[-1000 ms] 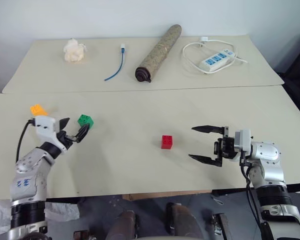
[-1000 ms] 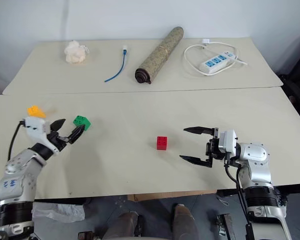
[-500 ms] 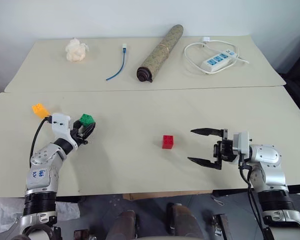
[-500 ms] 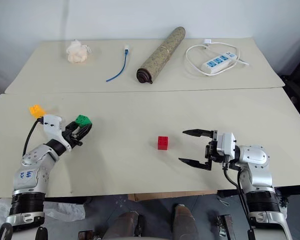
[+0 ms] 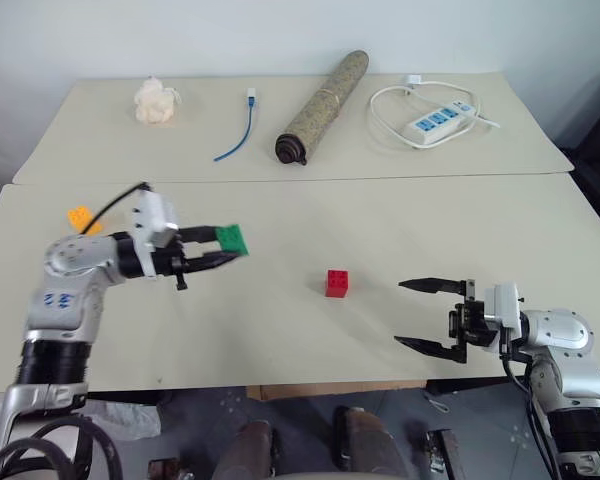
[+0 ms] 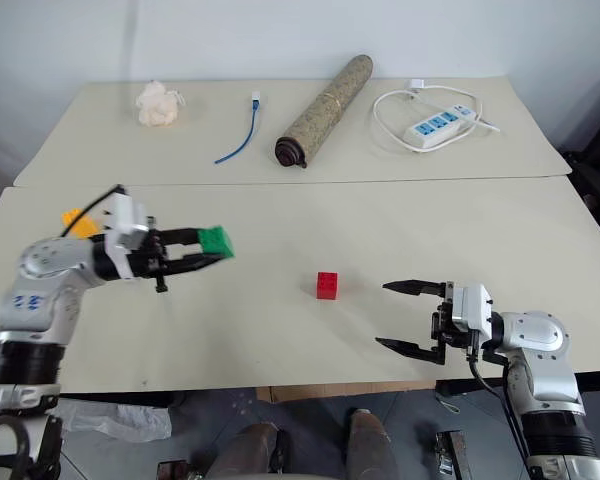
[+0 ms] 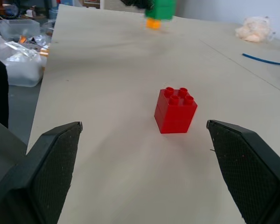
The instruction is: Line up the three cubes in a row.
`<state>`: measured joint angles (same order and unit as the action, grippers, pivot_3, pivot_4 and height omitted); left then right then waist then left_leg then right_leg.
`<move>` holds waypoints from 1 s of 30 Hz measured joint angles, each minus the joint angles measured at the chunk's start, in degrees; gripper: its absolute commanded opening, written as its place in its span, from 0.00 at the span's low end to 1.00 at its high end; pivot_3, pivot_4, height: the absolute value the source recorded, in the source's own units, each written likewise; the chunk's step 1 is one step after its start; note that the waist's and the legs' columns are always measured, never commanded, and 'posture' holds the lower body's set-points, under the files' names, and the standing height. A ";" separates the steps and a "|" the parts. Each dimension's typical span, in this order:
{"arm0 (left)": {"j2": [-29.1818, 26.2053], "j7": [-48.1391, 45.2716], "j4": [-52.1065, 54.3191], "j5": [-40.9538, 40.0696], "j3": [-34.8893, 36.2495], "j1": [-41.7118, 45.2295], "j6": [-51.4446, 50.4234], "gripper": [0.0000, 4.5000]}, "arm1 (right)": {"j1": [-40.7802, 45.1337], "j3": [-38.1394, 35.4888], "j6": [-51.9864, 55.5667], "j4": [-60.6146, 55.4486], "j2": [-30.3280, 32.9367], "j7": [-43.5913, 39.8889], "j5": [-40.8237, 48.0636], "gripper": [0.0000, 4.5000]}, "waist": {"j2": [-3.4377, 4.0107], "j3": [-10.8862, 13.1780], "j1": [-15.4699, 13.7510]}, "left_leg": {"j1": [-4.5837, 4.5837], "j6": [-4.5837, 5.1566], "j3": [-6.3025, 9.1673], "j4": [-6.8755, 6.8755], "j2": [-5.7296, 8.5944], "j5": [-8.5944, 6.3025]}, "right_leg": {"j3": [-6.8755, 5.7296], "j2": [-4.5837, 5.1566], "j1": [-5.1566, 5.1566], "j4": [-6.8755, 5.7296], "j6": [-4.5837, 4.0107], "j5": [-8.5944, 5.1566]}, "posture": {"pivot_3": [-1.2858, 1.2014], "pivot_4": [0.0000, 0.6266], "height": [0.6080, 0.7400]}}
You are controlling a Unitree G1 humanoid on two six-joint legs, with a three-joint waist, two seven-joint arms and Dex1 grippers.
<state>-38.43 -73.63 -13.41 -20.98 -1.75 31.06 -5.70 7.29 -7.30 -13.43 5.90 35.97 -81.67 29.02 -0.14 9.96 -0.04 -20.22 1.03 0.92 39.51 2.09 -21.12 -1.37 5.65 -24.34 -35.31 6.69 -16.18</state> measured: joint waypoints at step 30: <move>4.90 -3.55 -17.63 6.72 -0.10 0.43 17.31 1.00 | 0.39 0.10 5.10 -7.25 2.37 2.75 1.38 1.00 | -0.03 0.02 0.32 | -0.19 0.08 -0.04 0.30 -0.21 -0.10 | 0.16 0.13 -0.15 -0.19 0.11 0.06 | 0.52 0.24 1.00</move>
<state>-33.53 -77.18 -31.04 -14.26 -1.84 31.49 11.61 7.68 -7.20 -8.33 -1.35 38.33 -78.93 30.40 -0.17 9.98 0.28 -20.41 1.11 0.88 39.81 1.88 -21.22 -1.21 5.78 -24.49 -35.51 6.80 -16.12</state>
